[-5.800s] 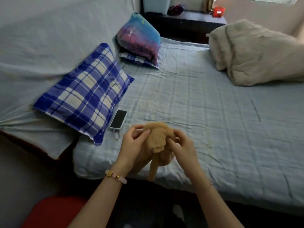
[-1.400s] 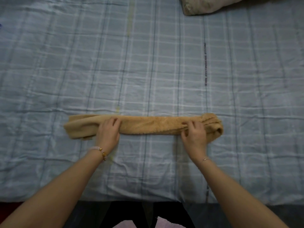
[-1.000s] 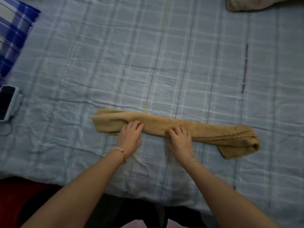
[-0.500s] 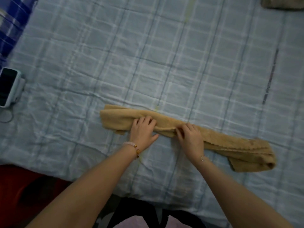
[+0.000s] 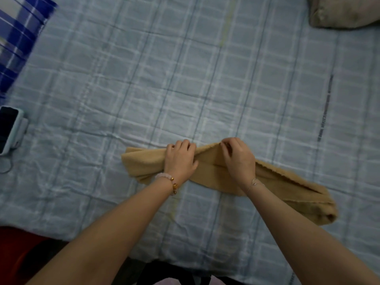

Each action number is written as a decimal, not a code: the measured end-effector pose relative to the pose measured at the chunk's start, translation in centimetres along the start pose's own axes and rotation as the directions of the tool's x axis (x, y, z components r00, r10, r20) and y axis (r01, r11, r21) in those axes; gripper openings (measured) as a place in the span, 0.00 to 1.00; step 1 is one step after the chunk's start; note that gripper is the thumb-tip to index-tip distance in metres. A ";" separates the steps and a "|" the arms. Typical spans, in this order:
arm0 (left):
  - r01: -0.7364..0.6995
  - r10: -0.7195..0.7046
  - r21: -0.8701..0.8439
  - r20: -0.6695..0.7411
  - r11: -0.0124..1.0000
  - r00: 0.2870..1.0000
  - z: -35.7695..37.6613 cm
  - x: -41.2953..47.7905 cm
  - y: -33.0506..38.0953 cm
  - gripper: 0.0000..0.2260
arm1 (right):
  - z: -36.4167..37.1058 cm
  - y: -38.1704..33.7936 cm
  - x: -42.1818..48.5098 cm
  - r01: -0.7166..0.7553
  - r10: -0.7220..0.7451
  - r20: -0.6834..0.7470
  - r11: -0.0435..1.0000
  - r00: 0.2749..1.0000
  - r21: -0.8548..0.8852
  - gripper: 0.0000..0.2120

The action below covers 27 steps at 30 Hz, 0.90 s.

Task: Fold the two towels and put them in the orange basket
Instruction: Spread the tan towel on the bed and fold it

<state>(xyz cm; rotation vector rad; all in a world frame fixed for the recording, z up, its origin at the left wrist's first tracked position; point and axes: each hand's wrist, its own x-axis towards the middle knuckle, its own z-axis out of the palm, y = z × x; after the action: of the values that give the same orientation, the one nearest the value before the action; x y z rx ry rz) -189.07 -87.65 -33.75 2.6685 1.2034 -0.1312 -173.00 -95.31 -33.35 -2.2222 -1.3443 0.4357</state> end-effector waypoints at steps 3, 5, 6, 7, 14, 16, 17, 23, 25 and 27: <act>0.100 -0.099 -0.029 0.010 0.995 0.995 -0.1 1.5 -0.4 0.10 | -0.5 0.6 1.7 0.010 -0.010 0.003 1.000 1.000 -0.003 0.05; 0.169 -0.168 -0.064 0.019 0.984 0.986 -0.7 2.6 -1.7 0.10 | -0.8 1.0 2.8 -0.009 0.009 -0.007 1.000 1.000 -0.001 0.05; 0.199 -0.196 -0.076 0.044 0.977 0.980 -1.0 3.2 -2.5 0.11 | -0.9 1.3 3.5 -0.026 0.026 -0.011 1.000 1.000 0.002 0.06; 0.228 -0.223 -0.091 0.069 0.969 0.973 -1.3 3.9 -3.5 0.11 | -0.9 1.5 4.3 -0.049 0.049 -0.014 0.999 0.999 0.007 0.06; 0.230 -0.216 -0.172 0.099 0.958 0.971 -2.9 8.7 -9.6 0.07 | -0.1 2.6 8.9 -0.150 0.150 0.053 0.989 0.987 -0.006 0.07; 0.231 -0.224 -0.167 0.059 0.959 0.973 -2.9 10.7 -10.5 0.05 | 0.3 3.1 10.3 -0.152 0.153 0.071 0.988 0.986 -0.018 0.08; 0.233 -0.229 -0.164 0.042 0.959 0.973 -2.9 11.5 -10.9 0.05 | 0.4 3.3 11.0 -0.155 0.157 0.078 0.987 0.985 -0.030 0.08; 0.199 -0.194 -0.050 0.081 0.979 0.978 -2.1 14.7 -11.9 0.08 | 1.5 4.3 13.1 -0.176 0.188 0.106 0.978 0.976 -0.108 0.08; 0.220 -0.218 -0.043 0.051 0.975 0.975 -1.7 14.7 -11.9 0.10 | 1.7 4.4 12.8 -0.167 0.176 0.057 0.977 0.983 -0.134 0.07; 0.306 -0.305 -0.075 0.022 0.949 0.952 -1.6 14.4 -11.7 0.11 | 1.6 4.6 12.5 -0.214 0.216 0.003 0.967 0.976 -0.140 0.09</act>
<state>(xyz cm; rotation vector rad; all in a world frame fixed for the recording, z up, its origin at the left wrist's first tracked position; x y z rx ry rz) -188.31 -69.20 -36.38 2.3948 1.5781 -0.1417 -164.69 -85.59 -37.41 -2.4987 -1.1781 0.4512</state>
